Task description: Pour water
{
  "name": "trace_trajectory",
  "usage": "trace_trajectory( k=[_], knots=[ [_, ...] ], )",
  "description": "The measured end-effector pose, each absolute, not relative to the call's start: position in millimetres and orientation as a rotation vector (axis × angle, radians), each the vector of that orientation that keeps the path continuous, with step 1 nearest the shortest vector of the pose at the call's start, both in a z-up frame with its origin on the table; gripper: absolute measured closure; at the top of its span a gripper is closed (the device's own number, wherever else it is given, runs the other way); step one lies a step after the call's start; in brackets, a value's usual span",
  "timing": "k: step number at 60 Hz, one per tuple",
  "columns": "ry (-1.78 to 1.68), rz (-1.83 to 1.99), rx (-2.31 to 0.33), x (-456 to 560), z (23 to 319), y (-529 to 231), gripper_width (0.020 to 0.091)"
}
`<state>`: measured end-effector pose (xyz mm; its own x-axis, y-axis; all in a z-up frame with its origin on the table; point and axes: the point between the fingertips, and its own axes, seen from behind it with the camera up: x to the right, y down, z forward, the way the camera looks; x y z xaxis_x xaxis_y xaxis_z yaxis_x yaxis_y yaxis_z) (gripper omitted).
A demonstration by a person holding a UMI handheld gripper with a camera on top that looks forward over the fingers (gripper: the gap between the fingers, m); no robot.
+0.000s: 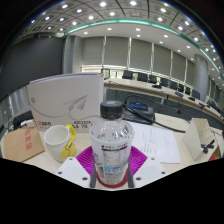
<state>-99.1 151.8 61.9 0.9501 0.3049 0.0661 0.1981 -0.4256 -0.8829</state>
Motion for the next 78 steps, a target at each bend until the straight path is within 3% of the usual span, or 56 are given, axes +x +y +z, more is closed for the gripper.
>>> trace_trajectory(
  k=[20,31,33,37,39,43,52,70,78],
  knots=[
    [-0.284,0.176,-1.974,-85.3,60.8,147.7,0.0639],
    [-0.287,0.195,-1.979,-85.6,59.3,147.3,0.0540],
    [-0.290,0.191,-2.011,-84.9,52.1,145.2,0.0481],
    [-0.291,0.216,-2.087,-87.2,37.5,135.6,0.0228],
    [-0.270,0.231,-2.109,-85.8,36.6,130.9,0.0267],
    [-0.218,0.244,-2.120,-80.0,46.5,122.7,0.0234],
    [-0.143,0.167,-2.173,-65.4,73.3,85.5,0.0245],
    [-0.106,0.057,-2.243,-83.6,172.1,-72.3,0.0241],
    [-0.125,0.007,-2.265,-100.1,197.6,-147.2,0.0244]
  ],
)
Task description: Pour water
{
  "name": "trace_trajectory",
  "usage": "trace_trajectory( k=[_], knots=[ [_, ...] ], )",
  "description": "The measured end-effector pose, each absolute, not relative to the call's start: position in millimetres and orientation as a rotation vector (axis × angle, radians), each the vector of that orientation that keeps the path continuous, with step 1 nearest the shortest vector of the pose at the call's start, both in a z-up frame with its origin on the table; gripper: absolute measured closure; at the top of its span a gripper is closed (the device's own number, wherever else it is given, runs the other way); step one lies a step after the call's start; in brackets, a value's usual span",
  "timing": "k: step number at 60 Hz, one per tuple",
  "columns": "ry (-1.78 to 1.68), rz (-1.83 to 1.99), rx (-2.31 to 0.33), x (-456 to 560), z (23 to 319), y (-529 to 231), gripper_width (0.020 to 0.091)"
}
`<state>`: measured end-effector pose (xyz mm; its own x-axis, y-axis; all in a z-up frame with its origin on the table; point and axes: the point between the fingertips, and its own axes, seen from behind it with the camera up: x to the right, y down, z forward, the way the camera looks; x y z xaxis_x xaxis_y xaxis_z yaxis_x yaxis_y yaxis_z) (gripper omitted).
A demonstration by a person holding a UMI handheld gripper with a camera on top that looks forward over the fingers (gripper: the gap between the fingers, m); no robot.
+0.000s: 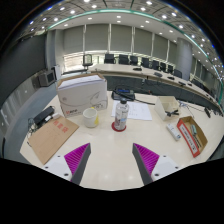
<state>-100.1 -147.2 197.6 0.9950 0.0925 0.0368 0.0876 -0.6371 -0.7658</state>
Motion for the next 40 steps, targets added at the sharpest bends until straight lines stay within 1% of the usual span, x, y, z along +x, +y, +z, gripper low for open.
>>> trace_trajectory(
  k=[7,15,33,40],
  knots=[
    [-0.106,0.011,-2.292,-116.9,209.4,-201.0,0.0243],
    [-0.090,-0.006,-2.293,-126.1,218.4,-235.2,0.0245],
    [-0.064,-0.061,-2.258,-118.0,235.0,-259.5,0.0243],
    [-0.045,-0.039,-2.271,-114.2,234.4,-264.1,0.0246]
  ],
)
